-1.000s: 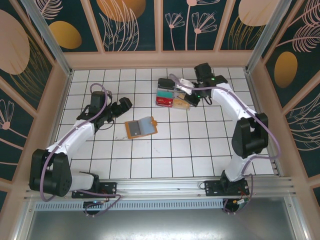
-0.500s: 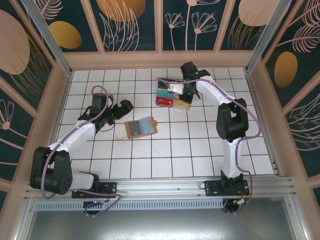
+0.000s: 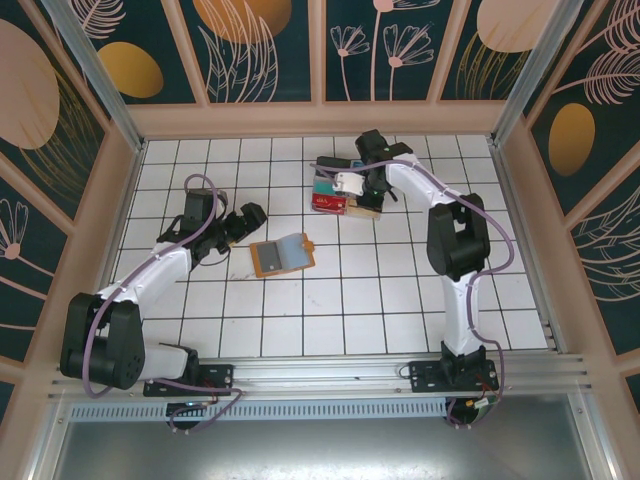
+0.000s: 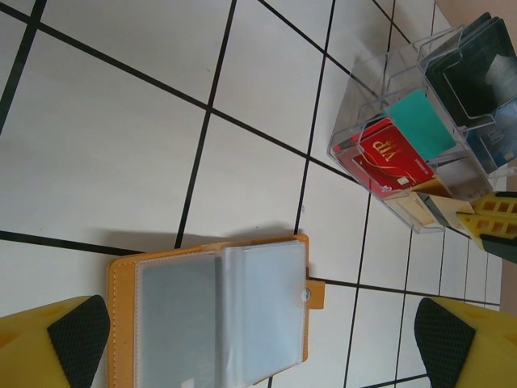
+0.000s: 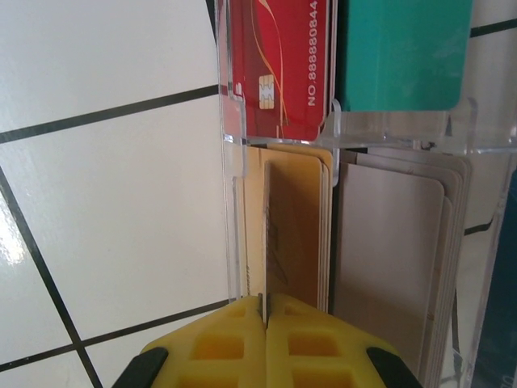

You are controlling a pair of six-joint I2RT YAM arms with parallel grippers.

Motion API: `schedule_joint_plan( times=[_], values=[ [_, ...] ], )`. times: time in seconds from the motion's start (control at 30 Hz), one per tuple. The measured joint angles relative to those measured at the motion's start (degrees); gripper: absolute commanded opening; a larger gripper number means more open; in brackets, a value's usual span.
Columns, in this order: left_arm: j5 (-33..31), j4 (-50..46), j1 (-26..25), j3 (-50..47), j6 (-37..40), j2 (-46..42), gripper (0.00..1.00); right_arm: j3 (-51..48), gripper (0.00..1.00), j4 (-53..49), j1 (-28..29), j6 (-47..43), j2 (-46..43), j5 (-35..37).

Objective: Take the credit cards out of the card holder

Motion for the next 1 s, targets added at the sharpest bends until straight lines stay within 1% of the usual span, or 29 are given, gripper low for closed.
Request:
schedule_joint_plan(
  times=[0.23, 0.27, 0.3, 0.5, 0.67, 0.77, 0.8, 0.9, 0.93, 1.0],
  values=[
    [0.28, 0.07, 0.00, -0.72, -0.04, -0.02, 0.99, 1.33, 0.17, 0.00, 0.35, 0.02, 1.84, 0.07],
    [0.46, 0.04, 0.00, -0.76, -0.13, -0.02, 0.99, 1.33, 0.22, 0.00, 0.35, 0.04, 1.90, 0.13],
    [0.55, 0.09, 0.00, -0.83, -0.20, -0.02, 0.99, 1.36, 0.24, 0.04, 0.35, 0.00, 1.92, 0.44],
    [0.87, 0.26, 0.00, -0.94, -0.22, -0.02, 0.99, 2.01, 0.24, 0.00, 0.35, 0.66, 1.90, 1.29],
    [0.81, 0.44, 0.00, -1.27, -0.42, -0.13, 0.99, 2.40, 0.27, 0.24, 0.35, 3.28, 0.31, 0.39],
    [0.55, 0.42, 0.00, -2.01, -0.48, -0.70, 0.99, 0.17, 0.33, 2.99, 0.37, 5.86, -4.00, -0.92],
    [0.20, 0.42, 0.00, -2.40, -0.61, -1.07, 0.99, -2.08, 0.38, 5.16, 0.37, 6.93, -6.73, -1.44],
    [-0.83, 0.39, 0.00, -3.43, -0.87, -2.12, 0.99, -10.36, 0.42, 12.37, 0.66, 10.88, -16.39, -2.64],
    [-1.11, 0.39, 0.00, -3.74, -0.92, -2.47, 0.99, -13.38, 0.45, 15.30, 0.92, 12.63, -19.89, -3.08],
    [-1.92, 0.39, 0.00, -4.33, -1.05, -3.28, 0.99, -18.36, 0.46, 20.79, 1.84, 17.14, -25.62, -3.48]
  ],
)
